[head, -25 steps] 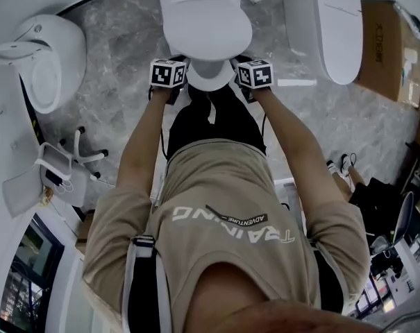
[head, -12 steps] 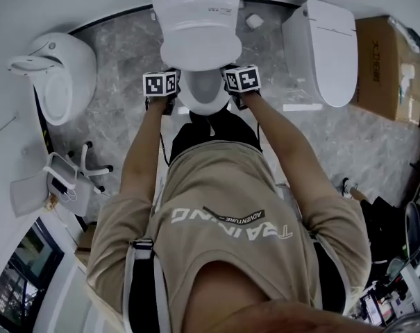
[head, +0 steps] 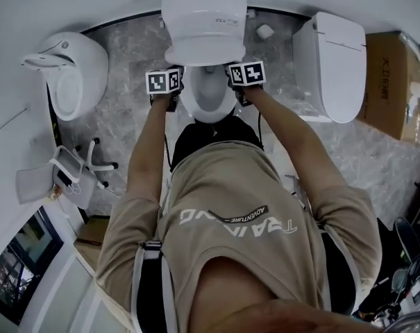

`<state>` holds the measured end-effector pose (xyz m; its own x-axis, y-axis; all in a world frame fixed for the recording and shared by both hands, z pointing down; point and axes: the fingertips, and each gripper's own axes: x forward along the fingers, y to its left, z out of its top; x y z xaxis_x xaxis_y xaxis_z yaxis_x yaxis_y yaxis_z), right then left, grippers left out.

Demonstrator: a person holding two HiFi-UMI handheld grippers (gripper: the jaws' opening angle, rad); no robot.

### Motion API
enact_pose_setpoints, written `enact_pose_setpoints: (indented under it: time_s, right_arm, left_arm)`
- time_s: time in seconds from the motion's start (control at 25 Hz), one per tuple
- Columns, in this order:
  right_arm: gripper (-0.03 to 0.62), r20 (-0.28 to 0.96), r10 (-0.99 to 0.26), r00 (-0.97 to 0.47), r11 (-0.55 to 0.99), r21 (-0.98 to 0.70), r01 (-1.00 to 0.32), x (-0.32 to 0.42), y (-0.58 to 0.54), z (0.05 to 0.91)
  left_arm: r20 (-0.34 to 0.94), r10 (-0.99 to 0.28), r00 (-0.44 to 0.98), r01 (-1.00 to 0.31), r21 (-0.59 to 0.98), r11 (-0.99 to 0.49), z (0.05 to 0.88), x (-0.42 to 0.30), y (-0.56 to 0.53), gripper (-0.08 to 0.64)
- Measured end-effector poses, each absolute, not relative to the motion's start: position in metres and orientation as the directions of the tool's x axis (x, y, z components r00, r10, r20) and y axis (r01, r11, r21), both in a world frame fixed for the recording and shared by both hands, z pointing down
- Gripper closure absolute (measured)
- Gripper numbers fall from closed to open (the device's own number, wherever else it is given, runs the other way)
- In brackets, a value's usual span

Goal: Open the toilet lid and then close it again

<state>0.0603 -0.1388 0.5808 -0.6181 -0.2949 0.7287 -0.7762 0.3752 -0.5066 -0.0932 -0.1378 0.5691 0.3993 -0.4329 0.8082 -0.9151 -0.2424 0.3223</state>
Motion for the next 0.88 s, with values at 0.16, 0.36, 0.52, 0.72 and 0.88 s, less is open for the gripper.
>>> enact_pose_setpoints:
  time_s: [0.16, 0.36, 0.52, 0.72, 0.88]
  right_arm:
    - [0.578, 0.726, -0.309, -0.614, 0.394, -0.49, -0.778, 0.06, -0.167, 0.579]
    - [0.578, 0.748, -0.323, -0.58, 0.422, -0.435, -0.796, 0.061, -0.197, 0.57]
    - [0.578, 0.763, -0.338, -0.551, 0.504, -0.347, -0.791, 0.06, -0.219, 0.563]
    - [0.578, 0.765, -0.341, -0.546, 0.561, -0.301, -0.772, 0.061, -0.247, 0.554]
    - [0.578, 0.773, -0.347, -0.531, 0.567, -0.279, -0.775, 0.065, -0.263, 0.549]
  left_arm:
    - [0.8, -0.455, 0.39, -0.918, 0.3, -0.259, 0.562, -0.09, -0.167, 0.557]
    - [0.784, -0.475, 0.4, -0.91, 0.277, -0.308, 0.552, -0.089, -0.198, 0.557]
    - [0.782, -0.468, 0.412, -0.902, 0.278, -0.33, 0.548, -0.092, -0.222, 0.557]
    - [0.767, -0.489, 0.416, -0.897, 0.26, -0.357, 0.54, -0.091, -0.253, 0.555]
    - [0.766, -0.485, 0.421, -0.895, 0.264, -0.359, 0.538, -0.088, -0.268, 0.555]
